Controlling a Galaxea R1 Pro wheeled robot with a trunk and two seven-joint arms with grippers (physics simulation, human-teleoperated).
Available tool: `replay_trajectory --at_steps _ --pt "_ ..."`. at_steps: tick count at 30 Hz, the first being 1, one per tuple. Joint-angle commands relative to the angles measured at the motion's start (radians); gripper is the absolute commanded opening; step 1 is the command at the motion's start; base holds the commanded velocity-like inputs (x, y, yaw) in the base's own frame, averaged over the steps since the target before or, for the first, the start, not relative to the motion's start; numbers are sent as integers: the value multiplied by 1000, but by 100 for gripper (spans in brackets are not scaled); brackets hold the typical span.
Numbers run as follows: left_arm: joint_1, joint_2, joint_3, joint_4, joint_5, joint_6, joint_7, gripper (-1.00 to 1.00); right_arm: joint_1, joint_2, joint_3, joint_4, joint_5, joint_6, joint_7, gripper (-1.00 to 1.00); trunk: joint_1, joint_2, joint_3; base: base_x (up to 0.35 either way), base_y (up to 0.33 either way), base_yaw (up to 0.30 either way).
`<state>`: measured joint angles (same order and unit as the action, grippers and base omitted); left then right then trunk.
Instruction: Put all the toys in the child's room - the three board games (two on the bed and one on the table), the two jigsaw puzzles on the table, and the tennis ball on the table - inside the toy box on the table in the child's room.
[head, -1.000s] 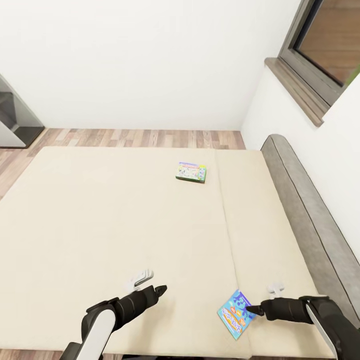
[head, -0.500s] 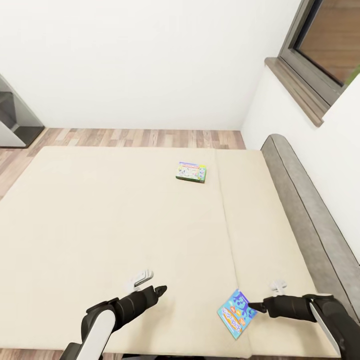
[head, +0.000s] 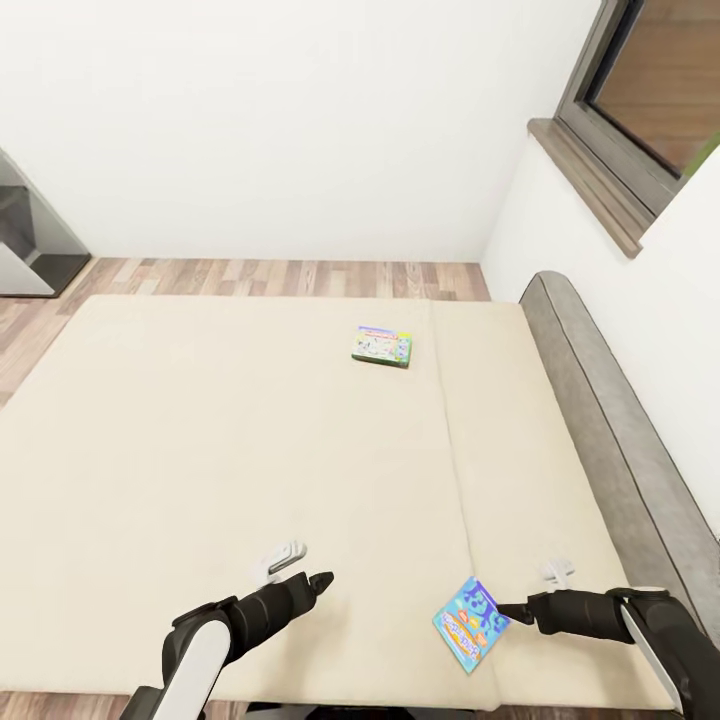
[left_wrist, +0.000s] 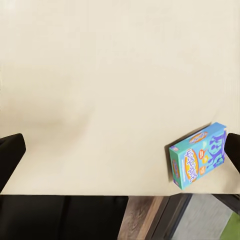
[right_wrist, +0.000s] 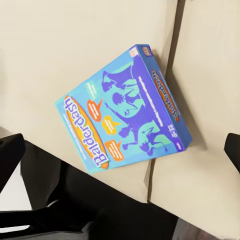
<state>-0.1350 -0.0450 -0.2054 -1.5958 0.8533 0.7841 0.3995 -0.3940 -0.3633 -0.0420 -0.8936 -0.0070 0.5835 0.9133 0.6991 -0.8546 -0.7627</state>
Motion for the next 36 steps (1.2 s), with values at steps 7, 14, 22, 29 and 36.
replay_trajectory --at_steps 7,14,22,29,36 --pt "0 0 0 -1 10 1 10 100 0 0 -2 -1 -1 7 4 100 -27 49 21 0 0 0" --pt "0 -1 0 -1 10 0 10 100 0 1 -3 -1 -1 7 4 100 -31 56 24 0 0 0" --pt "-2 -2 0 -1 11 1 9 100 -7 3 -3 -2 -1 7 5 100 -31 56 24 0 0 0" --pt "-17 -7 -3 -3 12 2 4 100 -26 8 -3 -1 -1 7 5 100 -31 56 24 0 0 0" --pt "-27 -8 -17 -3 11 1 4 100 -32 10 -2 -1 -1 7 5 100 -31 56 24 0 0 0"
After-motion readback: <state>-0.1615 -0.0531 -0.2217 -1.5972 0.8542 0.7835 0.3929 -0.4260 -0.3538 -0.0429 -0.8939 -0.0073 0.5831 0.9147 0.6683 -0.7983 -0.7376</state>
